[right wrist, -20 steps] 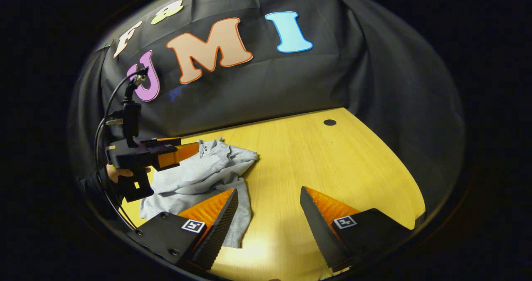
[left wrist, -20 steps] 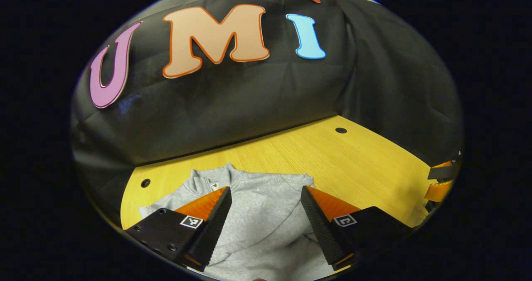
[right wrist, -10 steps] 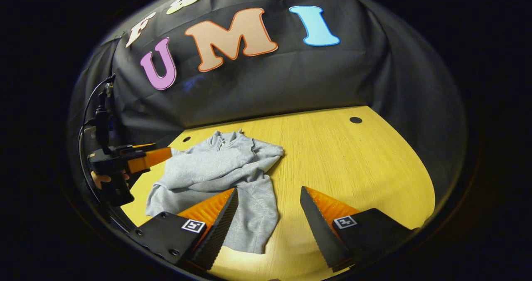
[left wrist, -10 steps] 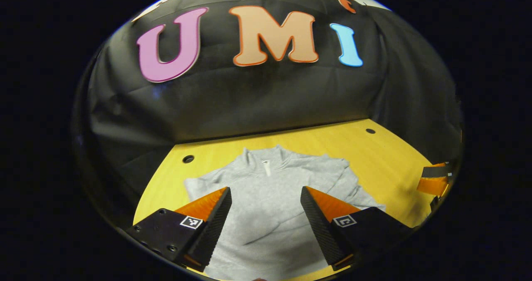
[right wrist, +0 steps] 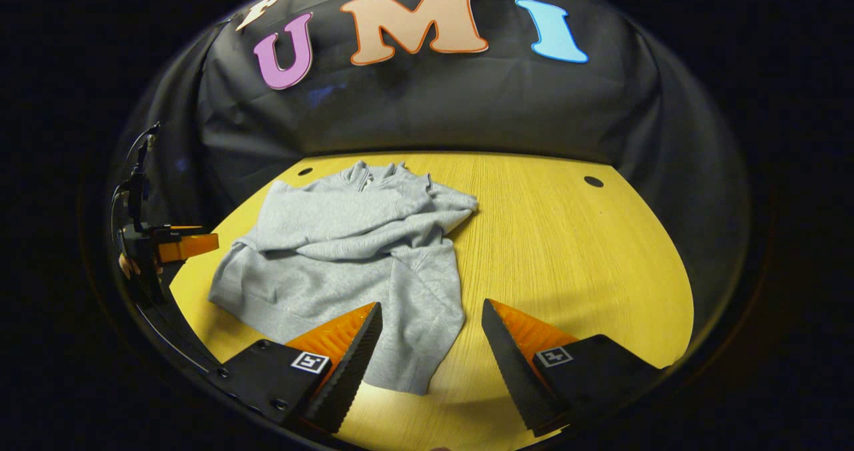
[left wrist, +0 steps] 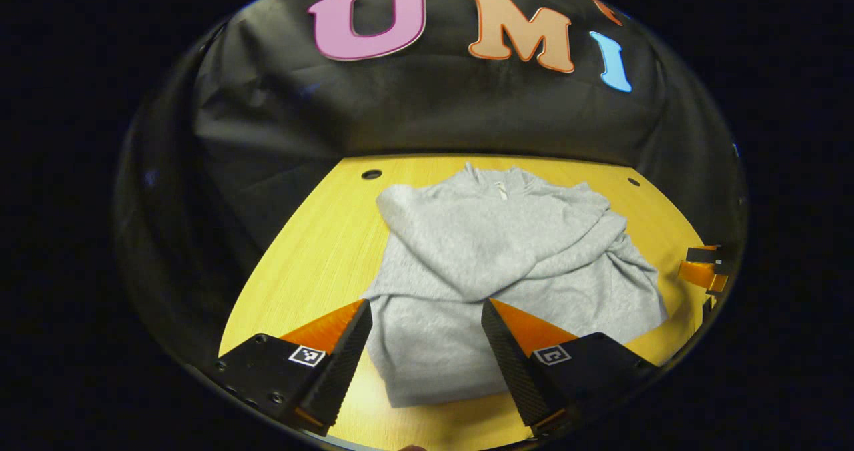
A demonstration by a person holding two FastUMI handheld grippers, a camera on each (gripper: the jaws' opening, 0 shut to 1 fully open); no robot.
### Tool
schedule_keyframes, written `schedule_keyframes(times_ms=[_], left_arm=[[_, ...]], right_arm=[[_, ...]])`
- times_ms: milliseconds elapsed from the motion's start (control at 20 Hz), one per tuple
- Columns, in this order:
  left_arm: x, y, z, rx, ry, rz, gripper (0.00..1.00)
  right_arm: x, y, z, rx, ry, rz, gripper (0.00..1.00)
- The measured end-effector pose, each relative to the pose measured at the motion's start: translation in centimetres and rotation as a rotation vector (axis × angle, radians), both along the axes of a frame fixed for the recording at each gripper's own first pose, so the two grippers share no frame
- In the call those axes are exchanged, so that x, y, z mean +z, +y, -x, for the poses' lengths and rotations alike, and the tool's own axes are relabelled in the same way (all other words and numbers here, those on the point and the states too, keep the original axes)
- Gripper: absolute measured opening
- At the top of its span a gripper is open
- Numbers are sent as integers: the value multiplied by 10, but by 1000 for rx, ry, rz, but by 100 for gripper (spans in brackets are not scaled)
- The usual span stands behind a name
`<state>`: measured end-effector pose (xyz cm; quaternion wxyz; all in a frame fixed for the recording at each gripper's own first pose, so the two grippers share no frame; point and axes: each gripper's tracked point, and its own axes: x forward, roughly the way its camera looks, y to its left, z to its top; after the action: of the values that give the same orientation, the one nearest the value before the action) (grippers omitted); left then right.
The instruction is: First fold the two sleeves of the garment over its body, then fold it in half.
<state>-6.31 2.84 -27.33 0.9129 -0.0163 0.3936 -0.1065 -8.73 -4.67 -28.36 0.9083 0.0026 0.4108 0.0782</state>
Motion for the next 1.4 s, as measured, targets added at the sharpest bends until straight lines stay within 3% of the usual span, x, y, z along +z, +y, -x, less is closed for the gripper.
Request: schedule_keyframes(times_ms=[350, 700, 900, 1000, 1050, 1150, 1200, 1250, 1300, 1400], left_arm=[[-47, 13, 44, -8, 113, 14, 96], [-74, 20, 52, 41, 159, 34, 97], [-77, 18, 55, 23, 172, 19, 96], [-76, 15, 54, 25, 164, 27, 93], [-75, 11, 54, 19, 156, 33, 89], [-75, 3, 53, -6, 151, 41, 70], [-74, -2, 52, -24, 147, 54, 55], [-71, -8, 52, -40, 144, 79, 44], [-71, -10, 51, -37, 146, 95, 17], [-71, -10, 51, -18, 174, 112, 2]], right_arm=[[-30, 11, 23, 5, 75, 53, 96], [-61, 19, 50, -17, 174, 87, 96], [-68, 21, 54, -27, 206, 91, 96], [-67, 26, 55, -12, 220, 82, 89], [-68, 28, 55, -1, 230, 80, 80], [-69, 43, 57, 24, 274, 47, 45], [-68, 43, 55, 24, 287, 48, 26], [-68, 43, 57, 26, 315, 55, 24], [-66, 43, 57, 20, 330, 50, 18], [-63, 44, 52, -2, 337, 28, 12]])
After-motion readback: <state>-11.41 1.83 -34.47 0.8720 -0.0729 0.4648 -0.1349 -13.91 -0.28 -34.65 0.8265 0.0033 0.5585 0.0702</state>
